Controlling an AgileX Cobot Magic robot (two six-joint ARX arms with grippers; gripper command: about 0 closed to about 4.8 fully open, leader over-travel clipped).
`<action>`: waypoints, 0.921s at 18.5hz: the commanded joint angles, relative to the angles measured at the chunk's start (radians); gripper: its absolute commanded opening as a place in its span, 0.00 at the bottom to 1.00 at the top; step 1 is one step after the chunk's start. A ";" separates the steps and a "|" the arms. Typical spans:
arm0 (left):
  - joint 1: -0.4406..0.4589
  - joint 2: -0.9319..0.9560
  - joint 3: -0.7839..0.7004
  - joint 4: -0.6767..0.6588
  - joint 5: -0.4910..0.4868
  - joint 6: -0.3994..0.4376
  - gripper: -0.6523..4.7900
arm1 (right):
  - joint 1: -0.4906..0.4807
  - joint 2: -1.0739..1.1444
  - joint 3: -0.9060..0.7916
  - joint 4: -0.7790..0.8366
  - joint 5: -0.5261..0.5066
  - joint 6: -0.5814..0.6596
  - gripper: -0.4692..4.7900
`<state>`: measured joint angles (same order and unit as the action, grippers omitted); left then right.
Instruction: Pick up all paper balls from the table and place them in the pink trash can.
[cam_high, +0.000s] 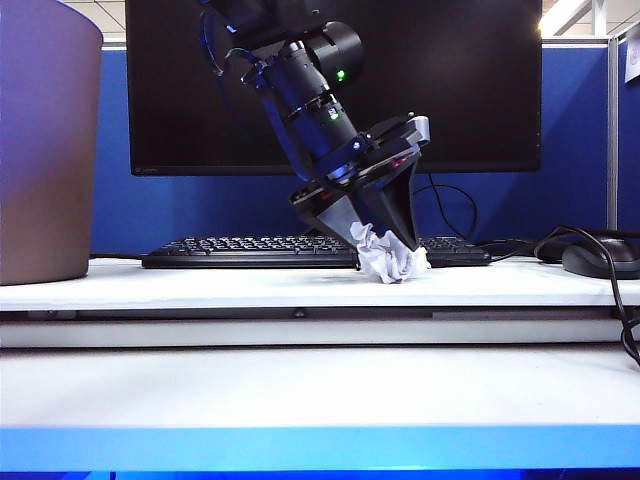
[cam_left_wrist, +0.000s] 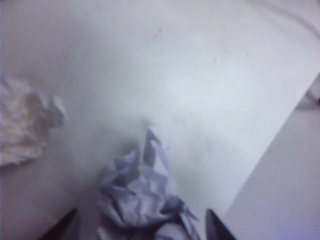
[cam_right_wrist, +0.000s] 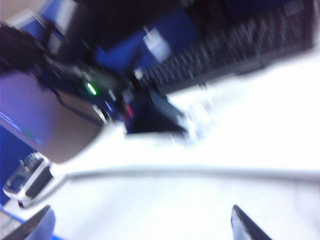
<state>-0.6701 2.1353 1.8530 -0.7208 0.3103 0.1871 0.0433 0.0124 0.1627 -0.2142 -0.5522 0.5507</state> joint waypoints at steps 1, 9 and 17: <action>-0.002 0.003 0.001 0.016 0.001 0.003 0.73 | 0.001 0.000 0.003 -0.029 0.004 -0.028 0.97; -0.008 0.055 0.001 0.000 0.004 -0.001 0.44 | 0.002 0.000 0.003 -0.027 0.003 -0.028 0.97; -0.008 0.039 0.009 -0.050 0.000 -0.004 0.11 | 0.003 0.000 0.003 0.010 -0.046 -0.027 0.88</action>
<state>-0.6762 2.1826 1.8637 -0.7280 0.3172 0.1833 0.0448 0.0120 0.1627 -0.2428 -0.5770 0.5293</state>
